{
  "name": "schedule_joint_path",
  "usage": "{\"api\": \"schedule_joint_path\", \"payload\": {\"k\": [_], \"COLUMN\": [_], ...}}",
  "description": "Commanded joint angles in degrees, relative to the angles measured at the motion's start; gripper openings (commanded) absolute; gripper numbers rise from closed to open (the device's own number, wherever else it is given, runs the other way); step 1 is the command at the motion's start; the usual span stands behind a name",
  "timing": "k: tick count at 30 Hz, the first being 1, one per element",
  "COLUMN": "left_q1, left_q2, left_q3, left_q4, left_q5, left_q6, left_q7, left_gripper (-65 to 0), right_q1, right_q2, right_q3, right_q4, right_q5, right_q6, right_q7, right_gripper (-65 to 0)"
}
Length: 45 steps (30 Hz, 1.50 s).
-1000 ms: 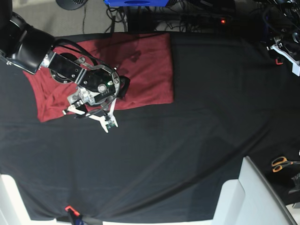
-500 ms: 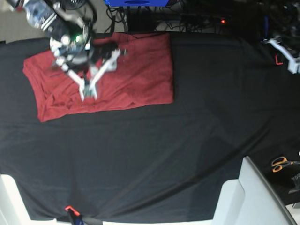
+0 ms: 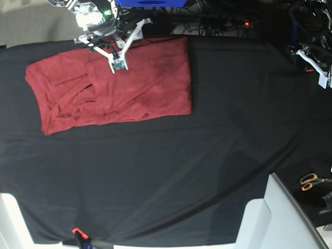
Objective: Fold the T-shirt properly
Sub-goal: 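Raise the right gripper to the shirt's collar edge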
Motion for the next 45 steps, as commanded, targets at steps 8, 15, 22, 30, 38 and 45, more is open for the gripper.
{"api": "schedule_joint_path", "payload": {"k": [8,15,22,30,38,45], "left_q1": [-0.1,-0.1,-0.1,0.0,0.1,0.0], "left_q2": [-1.3,-1.3,-1.3,-1.3,-1.4,-1.4], "left_q3": [-0.8,-0.4,-0.5,-0.6,-0.7,-0.5], "left_q4": [0.5,0.5,0.4,0.4,0.4,0.4], "left_q5": [-0.7,-0.7,-0.7,-0.7,-0.7,-0.7], "left_q6": [-0.3,-0.3,-0.3,-0.3,-0.3,-0.3], "left_q7": [-0.8,-0.8,-0.8,-0.8,-0.8,-0.8], "left_gripper": [-65.0,-65.0,-65.0,-65.0,-65.0,-65.0], "right_q1": [-0.4,0.3,1.3,1.4,1.1,-0.3], "right_q2": [0.2,-1.5,-2.5,-3.7,-3.7,-3.7], "right_q3": [0.0,-0.1,-0.1,0.4,0.5,0.5], "right_q4": [-0.9,-2.8,-2.9,-3.0,-2.9,-4.2], "right_q5": [-0.3,-0.3,-0.3,-0.4,-0.4,-0.4], "right_q6": [-0.2,-0.1,-0.1,5.0,5.0,5.1], "right_q7": [4.7,4.8,4.7,4.8,4.4,4.9], "right_gripper": [-30.3,-30.3,-30.3,-49.7,-48.5,-28.7]}}
